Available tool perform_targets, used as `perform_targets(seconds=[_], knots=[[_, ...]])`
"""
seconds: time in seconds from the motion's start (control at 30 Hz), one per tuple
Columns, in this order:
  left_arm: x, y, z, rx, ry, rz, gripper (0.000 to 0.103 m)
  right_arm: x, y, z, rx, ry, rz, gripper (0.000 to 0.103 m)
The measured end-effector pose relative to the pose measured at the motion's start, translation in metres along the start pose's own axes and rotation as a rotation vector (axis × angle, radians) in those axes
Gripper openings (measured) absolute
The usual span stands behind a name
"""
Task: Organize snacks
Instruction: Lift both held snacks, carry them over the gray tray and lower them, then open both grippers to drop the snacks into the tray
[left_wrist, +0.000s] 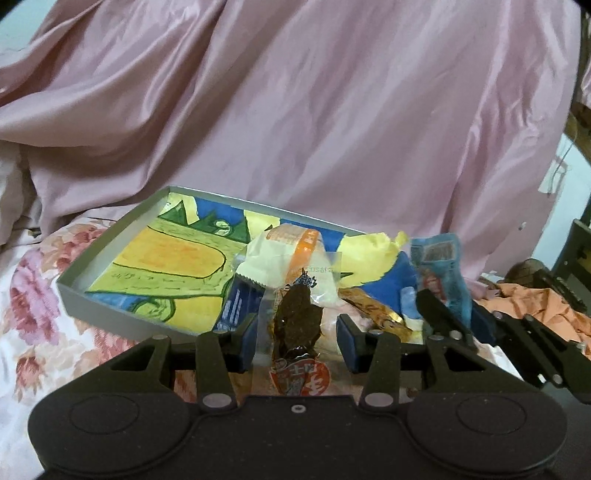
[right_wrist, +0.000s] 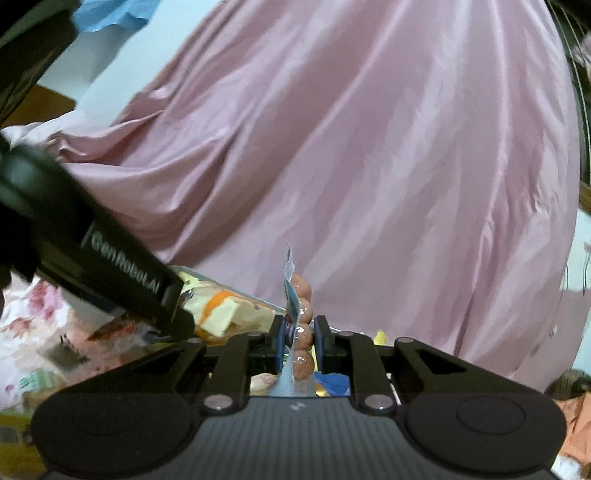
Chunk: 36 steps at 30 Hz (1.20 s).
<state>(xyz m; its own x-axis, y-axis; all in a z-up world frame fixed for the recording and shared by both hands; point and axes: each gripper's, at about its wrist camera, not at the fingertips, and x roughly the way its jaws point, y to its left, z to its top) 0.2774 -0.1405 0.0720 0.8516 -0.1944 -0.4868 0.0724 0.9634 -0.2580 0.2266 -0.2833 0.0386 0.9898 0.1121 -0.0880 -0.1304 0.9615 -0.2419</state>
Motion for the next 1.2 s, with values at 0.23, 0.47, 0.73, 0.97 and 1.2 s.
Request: perform_targets(seconds=[0.23, 0.47, 0.73, 0.97, 1.2], knots=[[0.028, 0.006, 0.011, 0.034, 0.017, 0.039, 0.047, 0.015, -0.003, -0.006, 0.053, 0.031, 0.014, 0.018], [0.051, 0.013, 0.021, 0.047, 0.013, 0.066, 0.047, 0.030, 0.000, -0.011, 0.078, 0.067, 0.027, 0.018], [0.078, 0.018, 0.029, 0.062, 0.012, 0.096, 0.047, 0.038, 0.000, -0.018, 0.093, 0.085, 0.040, 0.018], [0.089, 0.025, 0.031, 0.034, -0.008, 0.121, 0.048, 0.049, 0.002, -0.018, 0.106, 0.101, 0.048, 0.019], [0.084, 0.025, 0.029, 0.026, -0.030, 0.124, 0.048, 0.051, 0.005, -0.019, 0.114, 0.111, 0.051, 0.026]])
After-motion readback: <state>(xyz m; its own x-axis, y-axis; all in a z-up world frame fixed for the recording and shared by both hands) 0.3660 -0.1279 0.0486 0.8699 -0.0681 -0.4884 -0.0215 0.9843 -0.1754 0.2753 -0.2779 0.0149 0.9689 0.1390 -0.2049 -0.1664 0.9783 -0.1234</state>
